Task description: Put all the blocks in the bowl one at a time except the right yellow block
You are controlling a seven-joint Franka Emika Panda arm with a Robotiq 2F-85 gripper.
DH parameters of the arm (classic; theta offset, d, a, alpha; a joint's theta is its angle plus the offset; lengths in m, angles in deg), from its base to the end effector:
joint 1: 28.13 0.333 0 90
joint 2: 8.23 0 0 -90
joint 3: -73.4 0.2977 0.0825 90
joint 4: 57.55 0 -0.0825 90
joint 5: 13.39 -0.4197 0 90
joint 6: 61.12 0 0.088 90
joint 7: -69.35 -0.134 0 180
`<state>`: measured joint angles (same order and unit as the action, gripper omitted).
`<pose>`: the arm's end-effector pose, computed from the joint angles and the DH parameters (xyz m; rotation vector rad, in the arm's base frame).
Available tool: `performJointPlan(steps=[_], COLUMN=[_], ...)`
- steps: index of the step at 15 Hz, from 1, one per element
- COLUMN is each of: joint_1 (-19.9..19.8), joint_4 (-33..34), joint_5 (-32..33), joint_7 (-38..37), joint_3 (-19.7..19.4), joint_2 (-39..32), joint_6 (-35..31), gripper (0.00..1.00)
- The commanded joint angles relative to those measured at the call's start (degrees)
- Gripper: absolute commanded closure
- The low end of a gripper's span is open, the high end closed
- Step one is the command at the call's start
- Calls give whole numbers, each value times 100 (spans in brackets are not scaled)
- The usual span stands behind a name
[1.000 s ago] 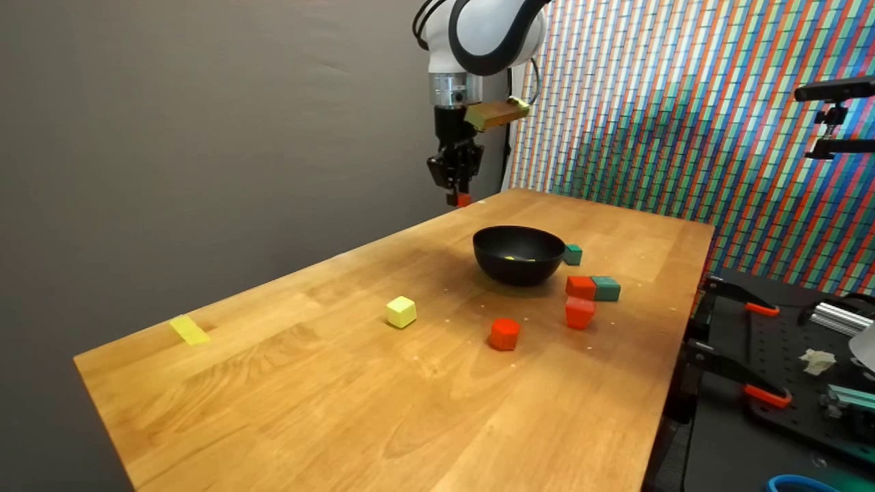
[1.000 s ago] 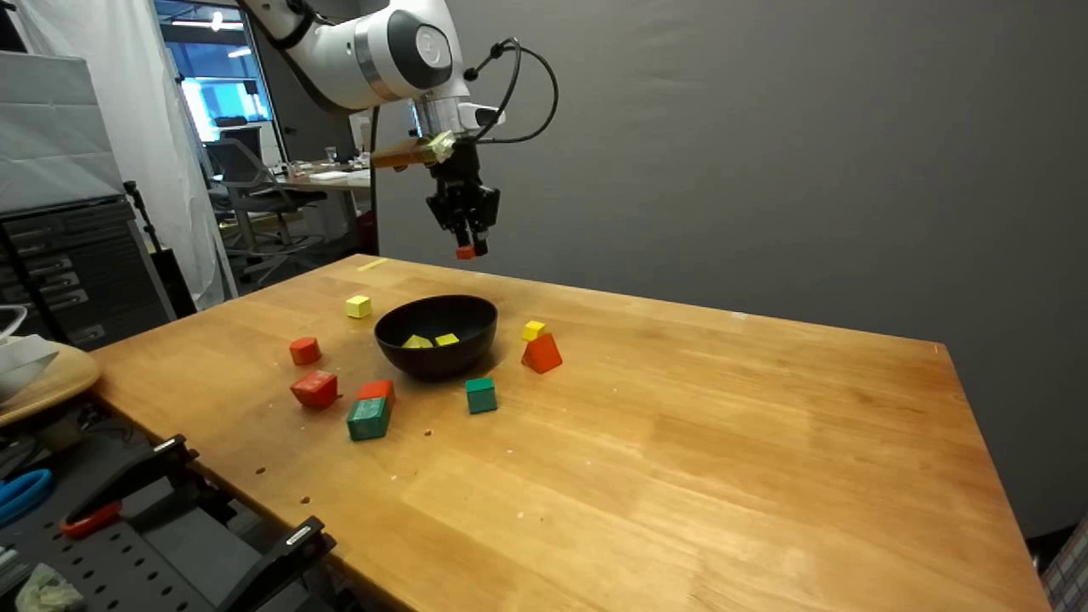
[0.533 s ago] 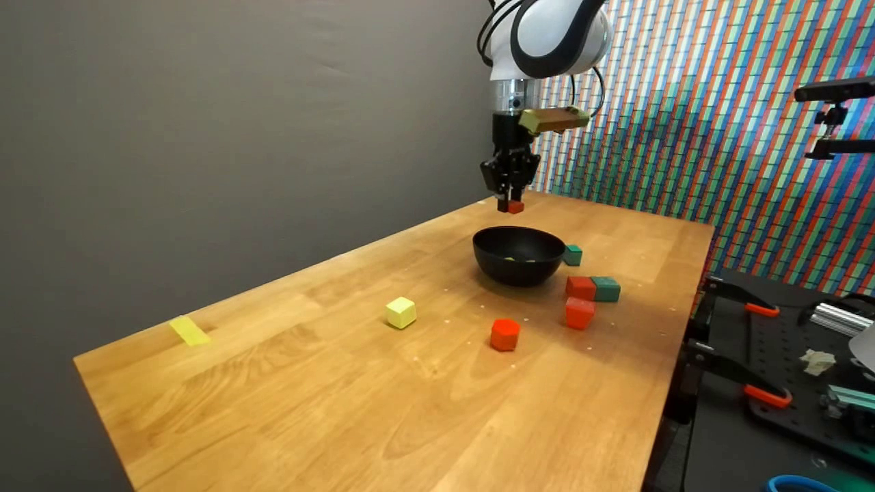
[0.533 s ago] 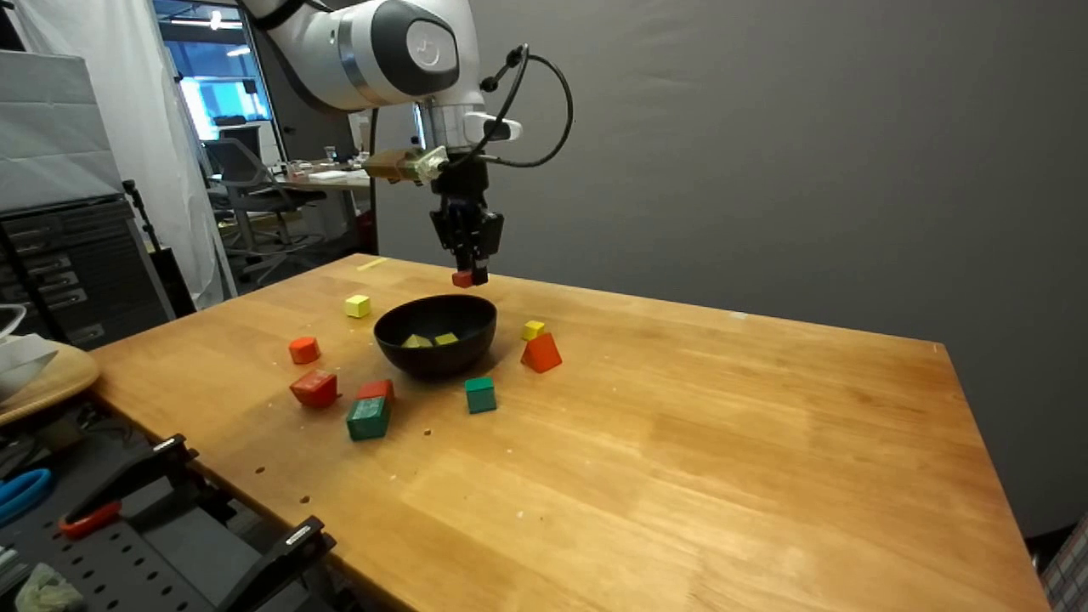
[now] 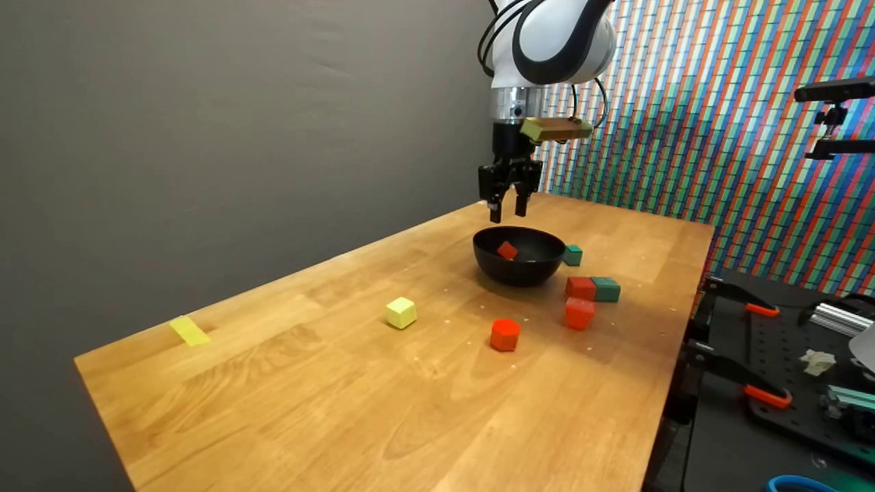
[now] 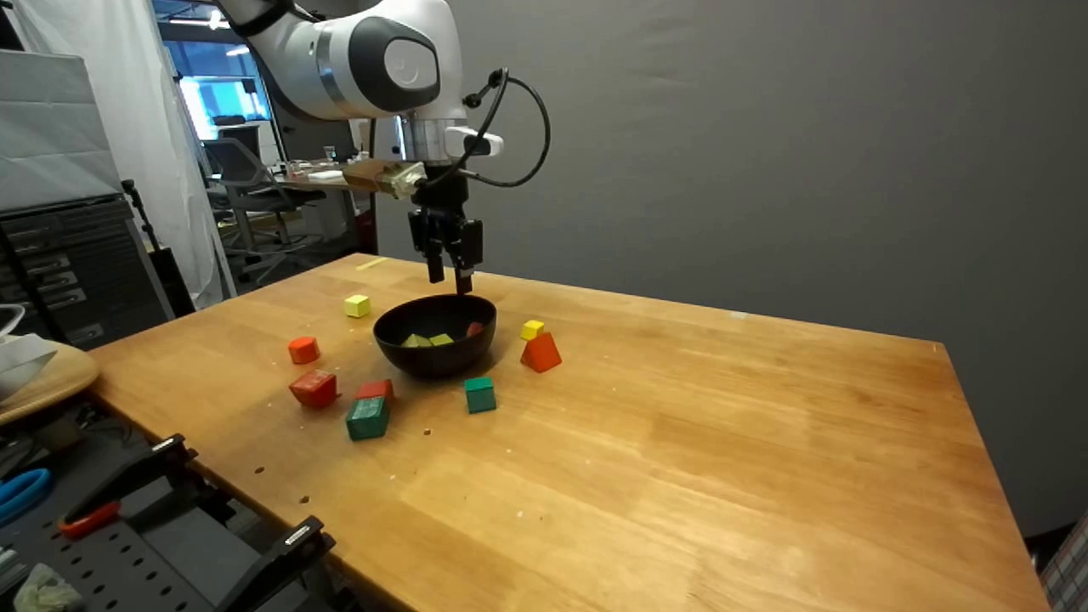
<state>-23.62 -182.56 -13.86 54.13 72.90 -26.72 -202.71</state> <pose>0.5707 0.0399 0.1640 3.1218 -0.3160 -0.0521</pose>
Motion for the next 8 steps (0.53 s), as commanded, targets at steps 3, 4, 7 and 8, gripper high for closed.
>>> performJointPlan(steps=[3, 4, 7, 8], joint_1=[133, 226, 512, 592], joint_4=[-113, -120, -74, -21], joint_5=[300, 488, 925, 984], joint_7=[61, 80, 149, 191], joint_3=[7, 32, 234, 340], joint_2=[334, 440, 590, 579], joint_6=[178, 203, 177, 183], gripper=[2, 0, 0, 0])
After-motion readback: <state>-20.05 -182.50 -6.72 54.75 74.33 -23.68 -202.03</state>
